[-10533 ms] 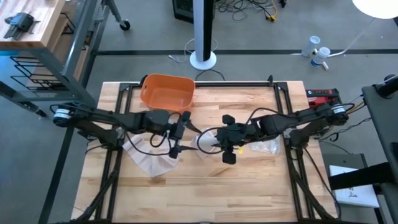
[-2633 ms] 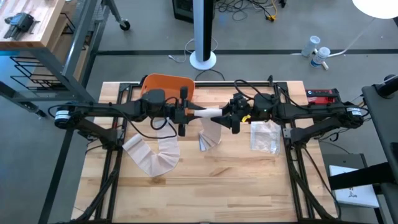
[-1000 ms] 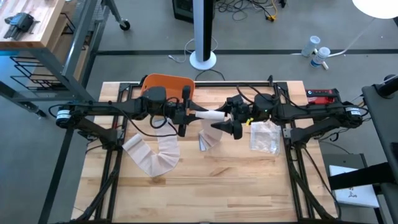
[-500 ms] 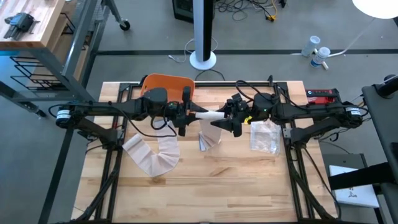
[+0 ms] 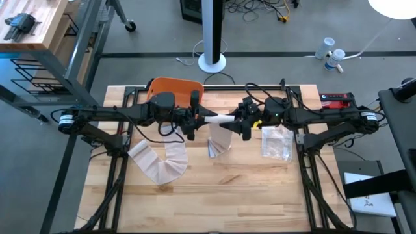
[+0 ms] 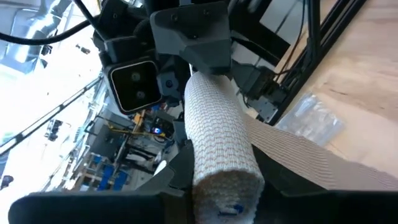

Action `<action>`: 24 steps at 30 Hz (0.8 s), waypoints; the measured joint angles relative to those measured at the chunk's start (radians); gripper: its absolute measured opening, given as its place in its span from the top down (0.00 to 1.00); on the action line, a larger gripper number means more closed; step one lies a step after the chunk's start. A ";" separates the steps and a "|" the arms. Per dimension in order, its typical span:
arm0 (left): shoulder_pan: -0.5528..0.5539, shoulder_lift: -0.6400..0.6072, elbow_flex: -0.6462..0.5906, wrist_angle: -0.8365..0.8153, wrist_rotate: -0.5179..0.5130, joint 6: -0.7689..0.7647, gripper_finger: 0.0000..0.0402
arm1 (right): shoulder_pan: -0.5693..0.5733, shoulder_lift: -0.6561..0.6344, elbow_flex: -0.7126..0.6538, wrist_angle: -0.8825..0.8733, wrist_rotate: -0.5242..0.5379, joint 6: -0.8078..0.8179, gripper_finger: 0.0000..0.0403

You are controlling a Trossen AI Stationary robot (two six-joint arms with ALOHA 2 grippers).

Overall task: Roll bandage
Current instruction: Roll the right white bandage

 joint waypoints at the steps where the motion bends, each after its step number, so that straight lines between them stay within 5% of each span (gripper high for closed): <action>1: 0.000 0.000 0.000 0.001 -0.004 -0.009 0.81 | 0.000 0.000 0.000 -0.006 0.000 0.004 0.44; 10: -0.002 0.000 0.000 0.015 -0.011 -0.079 0.80 | 0.000 0.000 0.000 -0.006 0.021 -0.026 0.46; 24: -0.005 0.000 0.000 0.024 0.015 -0.128 0.80 | 0.001 0.000 0.000 0.005 0.026 -0.028 0.31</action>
